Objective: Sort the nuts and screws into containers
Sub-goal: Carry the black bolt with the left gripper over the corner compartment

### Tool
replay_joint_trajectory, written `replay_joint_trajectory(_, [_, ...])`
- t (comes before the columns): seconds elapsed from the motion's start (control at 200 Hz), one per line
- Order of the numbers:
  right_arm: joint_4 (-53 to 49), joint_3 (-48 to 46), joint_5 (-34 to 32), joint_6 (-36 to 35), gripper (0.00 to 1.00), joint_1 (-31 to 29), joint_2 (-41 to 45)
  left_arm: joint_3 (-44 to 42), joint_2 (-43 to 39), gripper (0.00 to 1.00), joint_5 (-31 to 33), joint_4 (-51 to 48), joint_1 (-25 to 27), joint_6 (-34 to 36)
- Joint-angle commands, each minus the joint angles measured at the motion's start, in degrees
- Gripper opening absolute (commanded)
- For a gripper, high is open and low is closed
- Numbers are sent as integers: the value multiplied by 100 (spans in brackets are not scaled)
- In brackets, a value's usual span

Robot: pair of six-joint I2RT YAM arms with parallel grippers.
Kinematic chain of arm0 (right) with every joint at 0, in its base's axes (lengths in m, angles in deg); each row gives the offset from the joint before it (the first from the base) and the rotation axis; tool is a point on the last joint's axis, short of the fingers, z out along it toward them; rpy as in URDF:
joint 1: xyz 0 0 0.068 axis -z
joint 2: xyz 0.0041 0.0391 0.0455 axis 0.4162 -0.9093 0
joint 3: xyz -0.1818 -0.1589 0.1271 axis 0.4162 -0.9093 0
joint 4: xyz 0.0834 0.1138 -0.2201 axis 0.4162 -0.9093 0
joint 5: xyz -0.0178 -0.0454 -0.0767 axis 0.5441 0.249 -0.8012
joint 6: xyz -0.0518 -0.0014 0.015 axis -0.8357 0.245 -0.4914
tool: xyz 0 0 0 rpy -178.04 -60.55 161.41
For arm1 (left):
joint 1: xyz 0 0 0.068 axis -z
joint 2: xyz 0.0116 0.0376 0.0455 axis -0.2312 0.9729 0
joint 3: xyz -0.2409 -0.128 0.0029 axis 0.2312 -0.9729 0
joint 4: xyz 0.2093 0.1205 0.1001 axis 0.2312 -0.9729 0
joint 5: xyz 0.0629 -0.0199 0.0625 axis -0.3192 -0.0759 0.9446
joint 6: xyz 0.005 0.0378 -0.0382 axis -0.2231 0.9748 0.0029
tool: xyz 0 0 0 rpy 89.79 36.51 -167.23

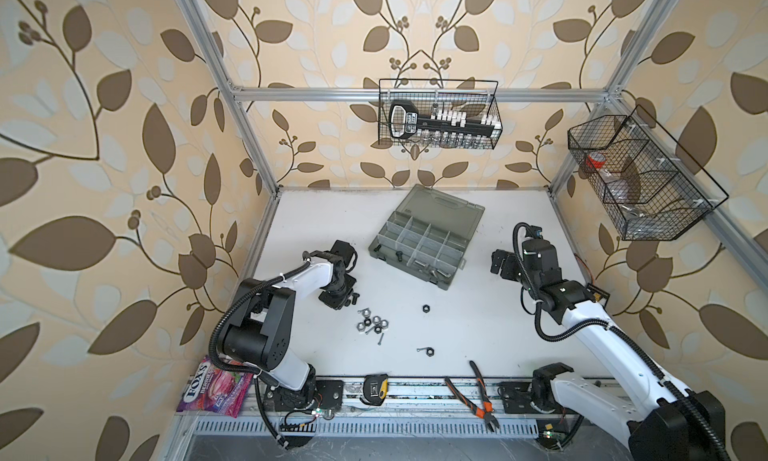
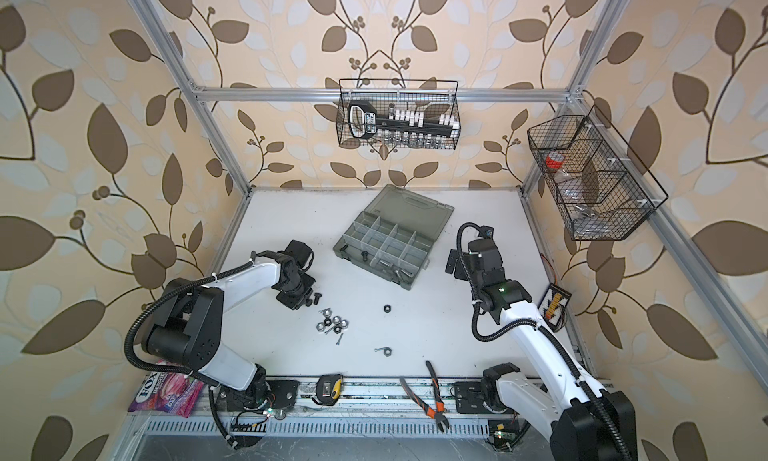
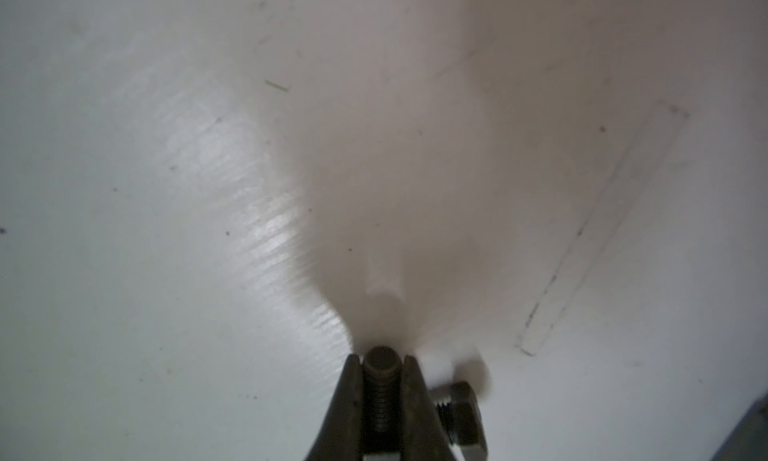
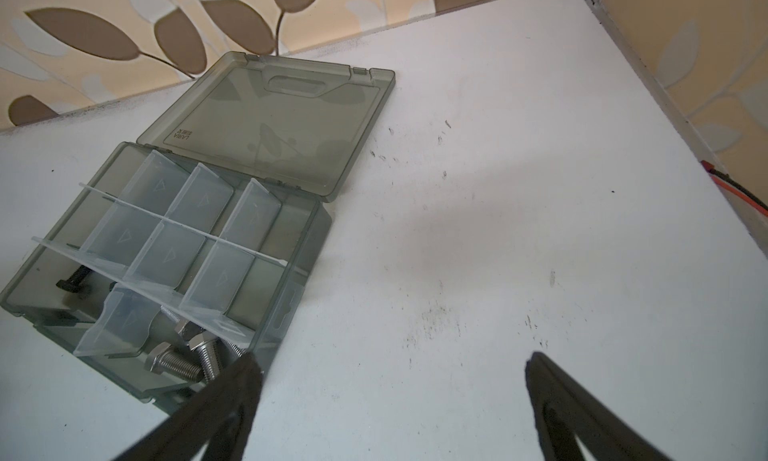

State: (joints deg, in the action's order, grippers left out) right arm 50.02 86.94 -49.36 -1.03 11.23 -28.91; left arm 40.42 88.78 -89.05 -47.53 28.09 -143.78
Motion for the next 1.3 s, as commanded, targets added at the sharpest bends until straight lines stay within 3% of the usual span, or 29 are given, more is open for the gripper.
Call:
replay_joint_trajectory(0.0, [-87, -41, -122, 57, 100, 20, 83, 486, -274, 7, 179, -278, 66, 485])
replay_joint_trajectory(0.275, [-89, -19, -106, 57, 99, 26, 126, 1530, 158, 7, -58, -79, 295, 785])
replay_joint_trajectory(0.765, [-30, -5, -3, 32, 100, 24, 50, 3998, 2207, 8, -159, -58, 1101, 785])
replay_joint_trajectory(1.02, [0, -19, -1, 31, 100, 19, 46, 4354, 2625, 8, -194, -67, 1130, 724])
replay_joint_trajectory(1.295, [27, -32, 17, 13, 100, 25, 44, 4407, 2808, 19, -149, -67, 1130, 680])
